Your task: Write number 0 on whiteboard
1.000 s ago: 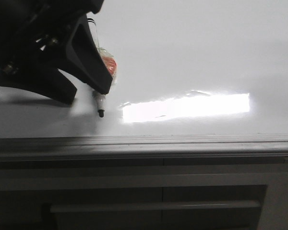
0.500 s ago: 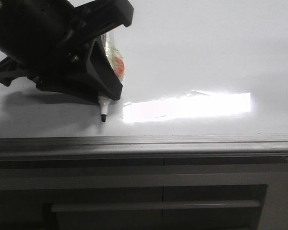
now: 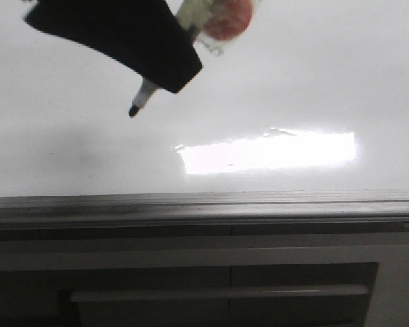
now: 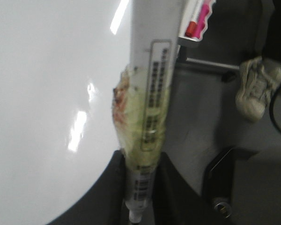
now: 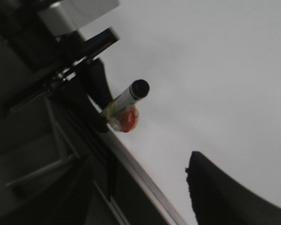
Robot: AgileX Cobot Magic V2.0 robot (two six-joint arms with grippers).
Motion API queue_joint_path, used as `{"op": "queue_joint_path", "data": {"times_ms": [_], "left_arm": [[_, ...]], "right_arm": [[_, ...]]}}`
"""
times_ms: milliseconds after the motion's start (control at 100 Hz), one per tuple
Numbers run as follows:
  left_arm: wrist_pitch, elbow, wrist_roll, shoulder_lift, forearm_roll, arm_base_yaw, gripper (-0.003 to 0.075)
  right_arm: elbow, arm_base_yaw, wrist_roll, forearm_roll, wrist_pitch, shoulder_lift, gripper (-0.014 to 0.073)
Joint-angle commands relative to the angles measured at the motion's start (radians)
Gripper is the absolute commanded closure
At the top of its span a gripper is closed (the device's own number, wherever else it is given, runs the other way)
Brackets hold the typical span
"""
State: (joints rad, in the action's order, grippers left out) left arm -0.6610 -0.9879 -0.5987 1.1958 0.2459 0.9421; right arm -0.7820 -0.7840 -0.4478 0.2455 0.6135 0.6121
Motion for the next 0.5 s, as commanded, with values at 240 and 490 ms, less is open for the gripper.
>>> {"op": "queue_joint_path", "data": {"times_ms": [240,490], "left_arm": [[-0.065,-0.047,-0.179,-0.097,-0.231,0.152,0.074],[-0.062,-0.047,-0.179,-0.099,-0.227,0.162,0.074]], "right_arm": [[-0.121,-0.169,-0.082,-0.033,-0.052,0.243,0.0195],[-0.126,-0.221,-0.082,-0.033,-0.152,0.322,0.0196]]}}
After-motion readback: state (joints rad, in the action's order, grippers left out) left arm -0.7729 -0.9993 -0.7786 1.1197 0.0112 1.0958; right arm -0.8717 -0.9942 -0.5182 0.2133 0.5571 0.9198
